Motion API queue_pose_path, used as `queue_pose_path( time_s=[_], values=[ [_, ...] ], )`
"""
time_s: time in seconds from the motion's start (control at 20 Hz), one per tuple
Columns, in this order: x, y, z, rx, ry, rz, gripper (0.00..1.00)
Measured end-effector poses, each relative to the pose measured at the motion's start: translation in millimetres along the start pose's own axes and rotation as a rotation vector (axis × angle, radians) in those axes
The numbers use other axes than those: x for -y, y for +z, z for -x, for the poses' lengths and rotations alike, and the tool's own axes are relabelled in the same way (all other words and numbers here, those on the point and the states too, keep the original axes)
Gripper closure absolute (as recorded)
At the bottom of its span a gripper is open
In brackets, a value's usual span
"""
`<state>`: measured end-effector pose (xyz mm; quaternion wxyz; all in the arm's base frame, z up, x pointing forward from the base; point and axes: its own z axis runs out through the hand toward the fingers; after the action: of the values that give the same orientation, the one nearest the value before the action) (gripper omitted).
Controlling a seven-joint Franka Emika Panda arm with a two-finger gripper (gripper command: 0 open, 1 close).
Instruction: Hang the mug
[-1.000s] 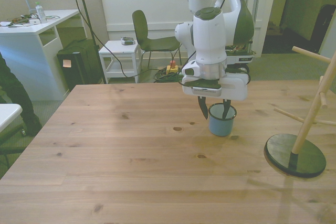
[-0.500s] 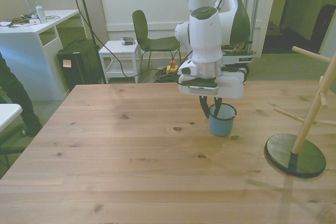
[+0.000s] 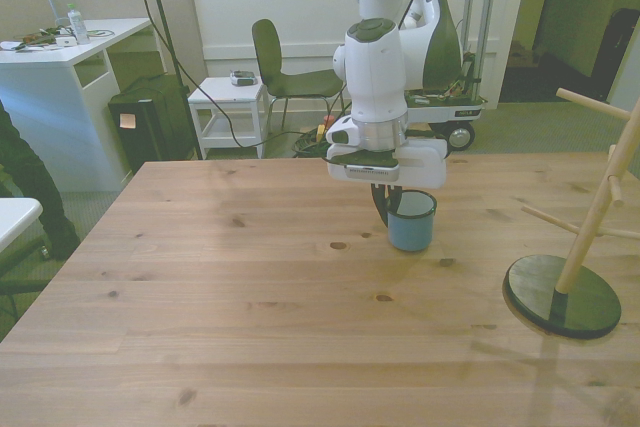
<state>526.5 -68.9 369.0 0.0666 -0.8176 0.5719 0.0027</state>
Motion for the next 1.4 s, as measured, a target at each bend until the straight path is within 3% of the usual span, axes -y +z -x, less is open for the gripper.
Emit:
queue_pose_path(
  time_s=[0.15,0.45,0.9,1.4],
  values=[
    [-6.4,-23.1,-4.2,-0.014,-0.018,-0.028,1.00],
    [-23.9,-112.1,-7.2,-0.080,-0.070,-0.053,1.00],
    [5.6,-206.6,9.7,-0.161,-0.143,-0.061,1.00],
    [31.6,-268.9,21.0,-0.198,-0.157,-0.089,1.00]
  ],
)
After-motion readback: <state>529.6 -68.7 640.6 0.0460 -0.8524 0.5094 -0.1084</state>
